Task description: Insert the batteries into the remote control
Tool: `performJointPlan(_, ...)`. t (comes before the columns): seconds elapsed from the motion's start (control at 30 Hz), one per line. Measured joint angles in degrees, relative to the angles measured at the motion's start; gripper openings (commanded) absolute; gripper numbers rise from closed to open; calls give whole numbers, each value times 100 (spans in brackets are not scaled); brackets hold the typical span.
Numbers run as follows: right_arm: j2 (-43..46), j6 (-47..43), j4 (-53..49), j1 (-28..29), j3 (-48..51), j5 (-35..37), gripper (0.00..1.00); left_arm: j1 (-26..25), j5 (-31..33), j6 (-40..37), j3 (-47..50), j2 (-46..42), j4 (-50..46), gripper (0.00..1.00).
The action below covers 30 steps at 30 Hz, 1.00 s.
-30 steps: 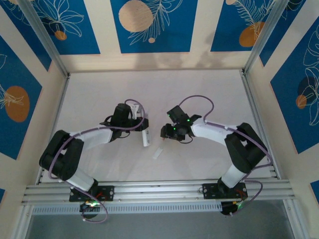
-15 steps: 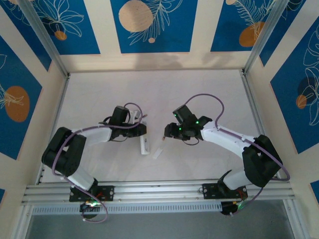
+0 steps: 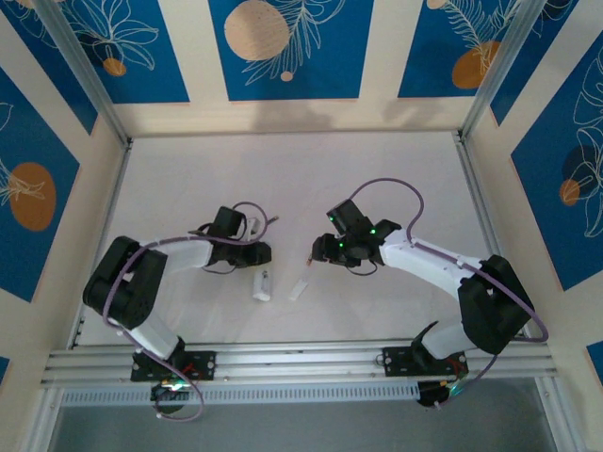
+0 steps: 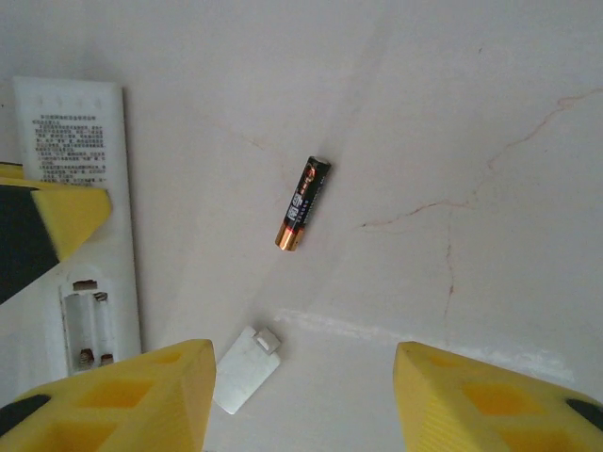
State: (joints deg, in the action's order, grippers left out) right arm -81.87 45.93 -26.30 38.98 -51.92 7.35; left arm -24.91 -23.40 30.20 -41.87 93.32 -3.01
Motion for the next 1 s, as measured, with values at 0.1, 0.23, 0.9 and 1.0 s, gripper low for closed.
performJointPlan(0.1, 33, 0, -15, 2, 0, 0, 53, 0, 44, -72, 0, 0, -4, 36)
performJointPlan(0.23, 127, 2, -17, 7, 0, 0, 53, -2, 59, -85, 0, -2, -4, 45)
performJointPlan(0.9, 560, -7, -98, 39, -9, 177, 59, -52, 1475, -1445, -1982, -717, -1722, 57)
performJointPlan(1.0, 601, -55, -98, 39, -9, 190, 65, -87, 1493, -1869, -2708, -85, -1733, 55)
